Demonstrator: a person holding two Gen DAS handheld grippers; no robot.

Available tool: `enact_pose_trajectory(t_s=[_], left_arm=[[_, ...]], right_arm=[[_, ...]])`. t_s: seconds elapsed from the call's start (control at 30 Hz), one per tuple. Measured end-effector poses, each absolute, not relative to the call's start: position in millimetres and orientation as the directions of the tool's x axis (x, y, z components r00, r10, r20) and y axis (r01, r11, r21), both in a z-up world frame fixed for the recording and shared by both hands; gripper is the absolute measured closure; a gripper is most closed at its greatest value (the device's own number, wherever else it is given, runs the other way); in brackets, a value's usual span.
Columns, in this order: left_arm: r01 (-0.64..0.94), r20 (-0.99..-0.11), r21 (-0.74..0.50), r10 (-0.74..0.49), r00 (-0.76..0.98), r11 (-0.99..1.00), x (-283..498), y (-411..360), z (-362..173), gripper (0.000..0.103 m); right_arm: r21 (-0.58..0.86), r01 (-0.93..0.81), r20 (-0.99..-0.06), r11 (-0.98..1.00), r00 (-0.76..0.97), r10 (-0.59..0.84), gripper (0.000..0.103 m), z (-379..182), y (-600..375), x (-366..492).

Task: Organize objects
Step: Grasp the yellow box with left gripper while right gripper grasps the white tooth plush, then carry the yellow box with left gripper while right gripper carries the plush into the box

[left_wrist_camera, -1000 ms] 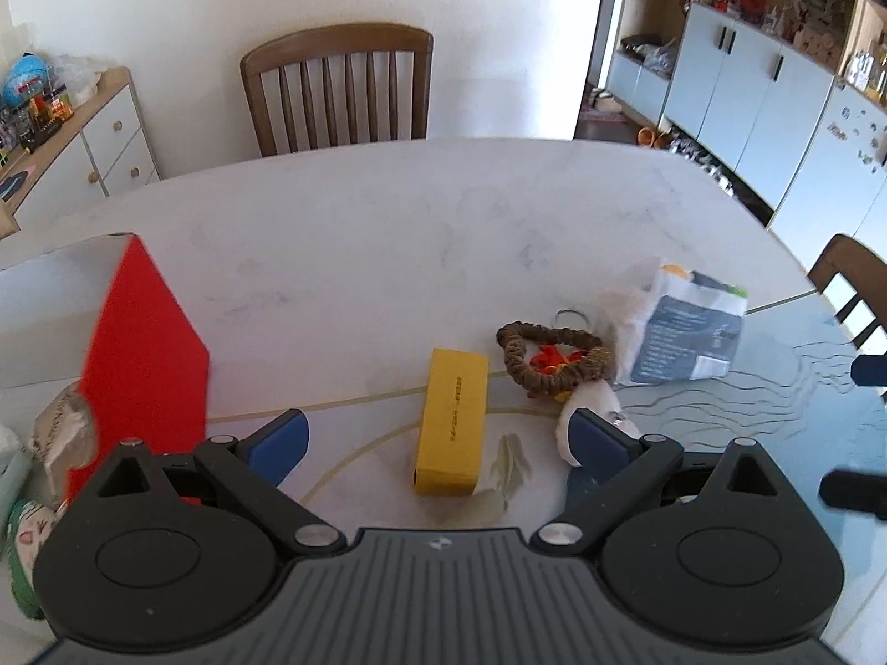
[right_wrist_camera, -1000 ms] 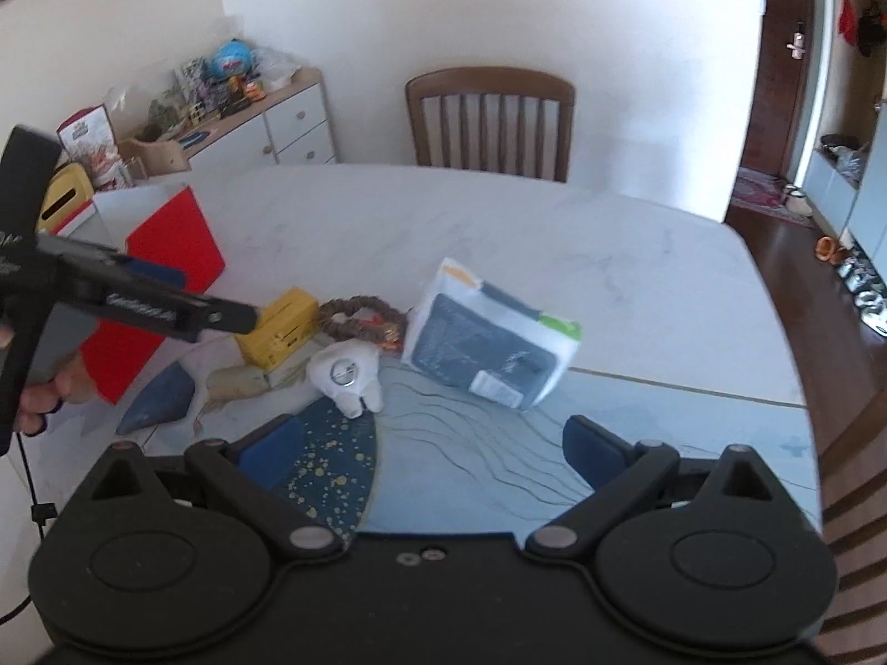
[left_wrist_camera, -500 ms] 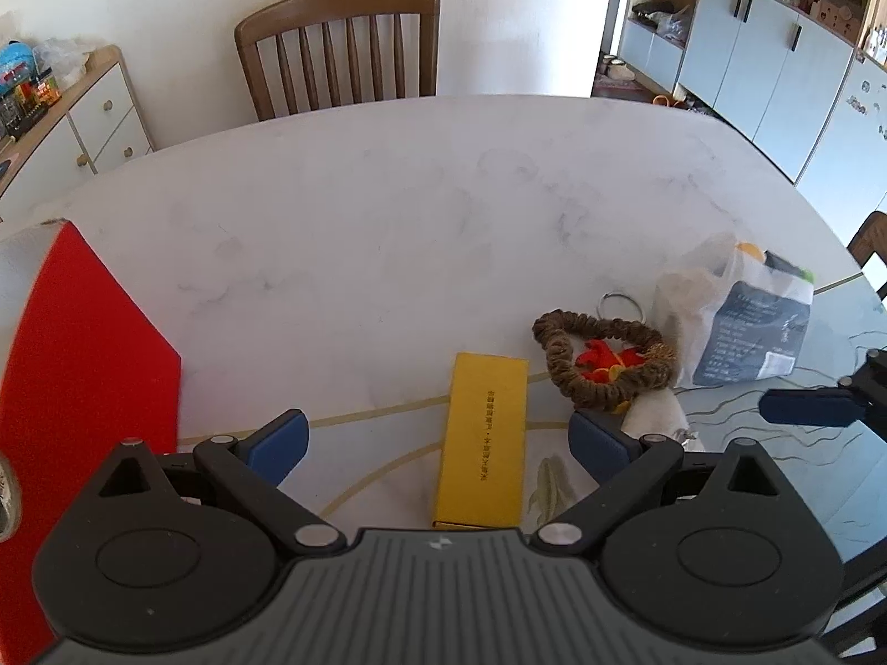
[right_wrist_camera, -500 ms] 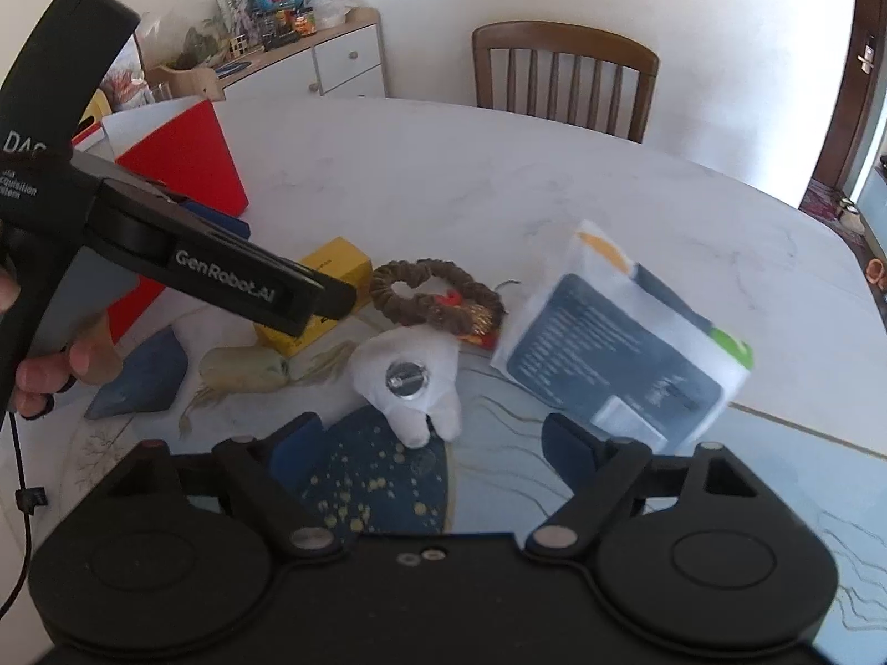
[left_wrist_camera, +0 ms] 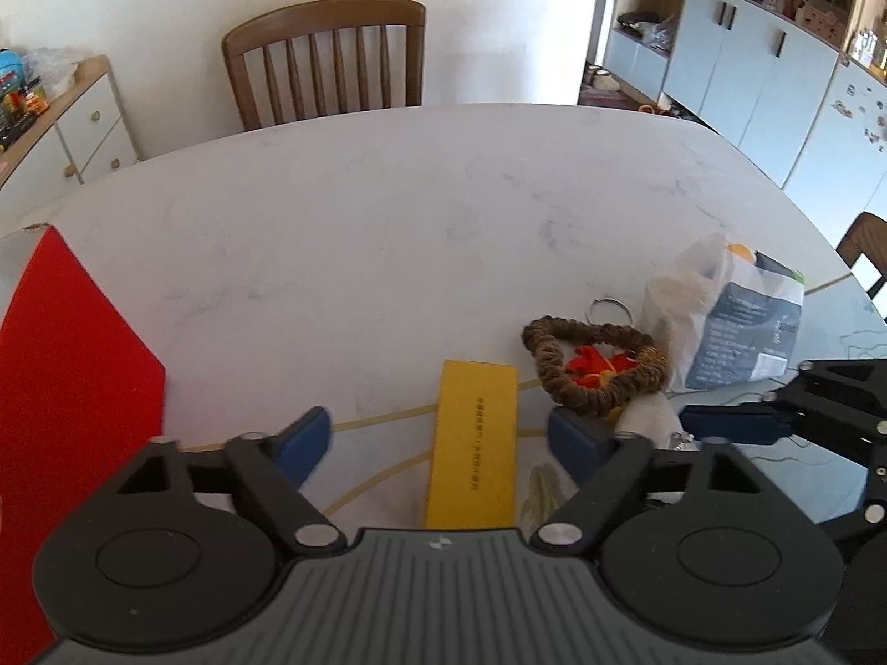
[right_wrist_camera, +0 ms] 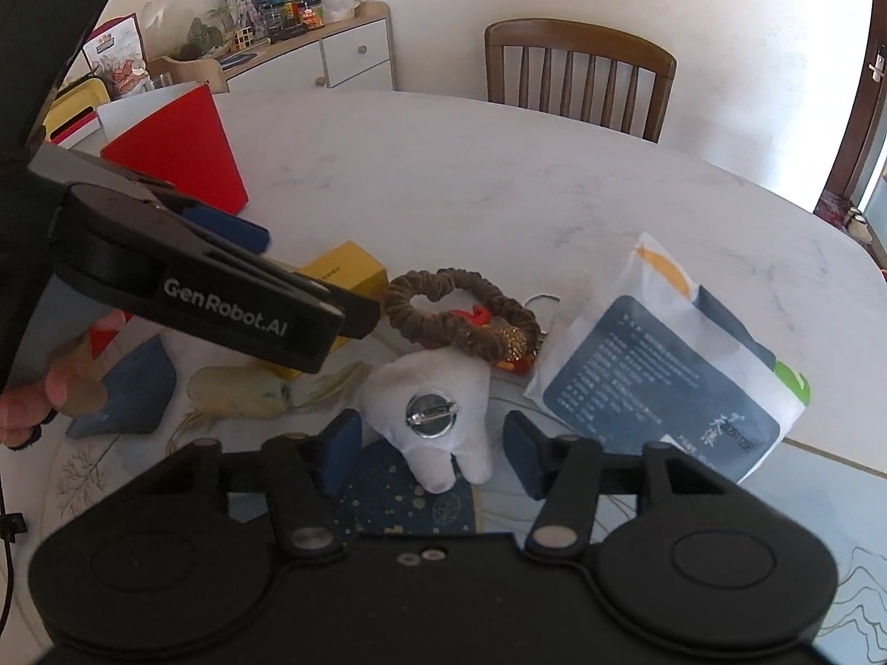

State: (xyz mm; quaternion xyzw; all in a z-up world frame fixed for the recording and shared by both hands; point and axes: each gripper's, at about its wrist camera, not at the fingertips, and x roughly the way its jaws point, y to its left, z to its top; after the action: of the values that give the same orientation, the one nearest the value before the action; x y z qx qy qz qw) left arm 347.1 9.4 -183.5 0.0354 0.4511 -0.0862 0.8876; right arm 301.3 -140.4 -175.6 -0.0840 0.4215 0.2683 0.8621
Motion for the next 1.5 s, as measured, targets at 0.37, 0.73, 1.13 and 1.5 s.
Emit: enact_pose_trajectory(t_s=[0.37, 0.73, 1.13, 1.5], left_arm=[[0.27, -0.811, 0.017, -0.144, 0.567, 0.963, 341.2, -5.7, -180.0, 0.071], [0.279, -0.81, 0.003, -0.162, 0.563, 0.96, 328.3, -1.9, -171.6, 0.074], [0.246, -0.792, -0.053, -0.191, 0.58, 0.968, 305.0, 18.9, -143.2, 0.074], [0.276, -0.766, -0.068, -0.227, 0.602, 0.959, 266.9, 46.3, -90.2, 0.074]], right_arm=[[0.056, -0.531, -0.77, 0.846, 0.516, 0.375, 0.058, -172.8, -141.5, 297.4], [0.083, -0.531, -0.771, 0.843, 0.502, 0.392, 0.059, -159.4, -147.0, 275.0], [0.091, -0.525, -0.758, 0.846, 0.515, 0.401, 0.059, -129.8, -166.4, 240.7], [0.08, -0.53, -0.723, 0.844, 0.552, 0.416, 0.059, -81.9, -157.1, 212.5]])
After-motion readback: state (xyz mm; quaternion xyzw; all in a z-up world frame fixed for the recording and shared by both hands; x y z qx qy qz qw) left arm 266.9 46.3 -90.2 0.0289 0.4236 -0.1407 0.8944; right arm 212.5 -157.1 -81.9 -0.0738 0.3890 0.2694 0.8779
